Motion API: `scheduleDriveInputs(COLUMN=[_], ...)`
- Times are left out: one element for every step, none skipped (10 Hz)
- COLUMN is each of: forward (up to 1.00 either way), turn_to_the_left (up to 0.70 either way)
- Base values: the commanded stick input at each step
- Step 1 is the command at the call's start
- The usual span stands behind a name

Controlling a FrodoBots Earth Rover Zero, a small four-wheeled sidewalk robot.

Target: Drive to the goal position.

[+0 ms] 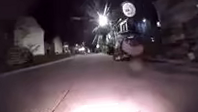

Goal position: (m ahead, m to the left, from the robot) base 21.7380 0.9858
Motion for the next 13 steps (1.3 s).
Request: scheduleDriveInputs(forward=[0.70, 0.70, 0.70, 0.70, 0.70, 0.70, 0.70, 0.70, 0.70, 0.70, 0.70, 0.70, 0.70], turn_to_the_left=[0.00, 0.00, 0.00, 0.00, -0.04, -0.17, -0.34, 0.00, 0.00, 0.00, 0.00, 0.00, 0.00])
